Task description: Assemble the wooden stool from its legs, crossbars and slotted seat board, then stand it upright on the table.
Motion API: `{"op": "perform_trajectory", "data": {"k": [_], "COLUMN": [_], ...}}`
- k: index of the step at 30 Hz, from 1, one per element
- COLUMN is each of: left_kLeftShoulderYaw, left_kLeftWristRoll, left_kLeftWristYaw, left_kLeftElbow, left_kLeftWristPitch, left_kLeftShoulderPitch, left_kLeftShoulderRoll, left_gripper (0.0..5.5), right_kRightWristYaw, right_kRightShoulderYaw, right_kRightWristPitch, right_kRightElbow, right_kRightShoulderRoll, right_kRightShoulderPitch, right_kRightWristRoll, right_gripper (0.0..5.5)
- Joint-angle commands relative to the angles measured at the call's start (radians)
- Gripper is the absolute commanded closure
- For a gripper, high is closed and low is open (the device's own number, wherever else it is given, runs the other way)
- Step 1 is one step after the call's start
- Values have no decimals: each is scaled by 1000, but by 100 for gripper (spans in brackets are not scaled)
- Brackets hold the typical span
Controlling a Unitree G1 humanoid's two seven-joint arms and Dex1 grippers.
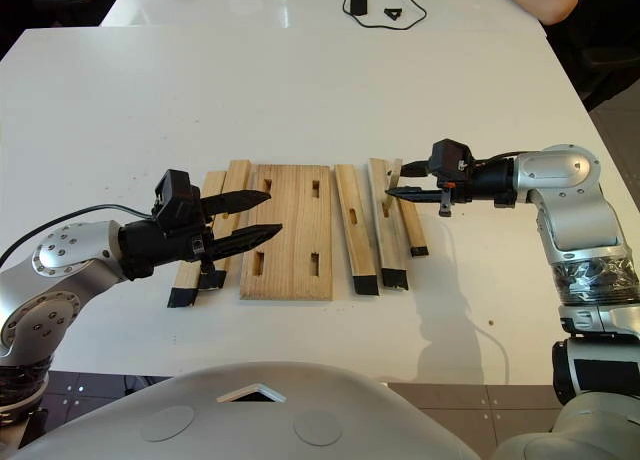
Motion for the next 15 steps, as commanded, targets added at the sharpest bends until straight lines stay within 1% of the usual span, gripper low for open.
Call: {"op": "perform_trajectory", "data": {"k": [1,8,15], "left_kLeftShoulderYaw": [10,10,11], "left_kLeftWristRoll": [20,24,44], "left_kLeftWristYaw": [-5,-12,-22], "left_kLeftElbow": [-4,-1,1], "left_kLeftWristPitch": [-4,-5,-9], "left_kLeftShoulderPitch": [5,3,11], "left_kLeftShoulderRoll": [7,13,19], "left_gripper": [282,282,282], "right_kRightWristYaw": [18,6,-30], "right_kRightShoulderYaw": [9,4,-38], "right_kRightWristPitch": [4,-2,-15], "right_kRightElbow": [-42,-33,140], "right_kRightShoulderRoll": [-8,6,26], "right_kRightShoulderPitch": [52,110,130], "right_kRightWristRoll": [-3,-5,1], "right_gripper": [422,422,422]}}
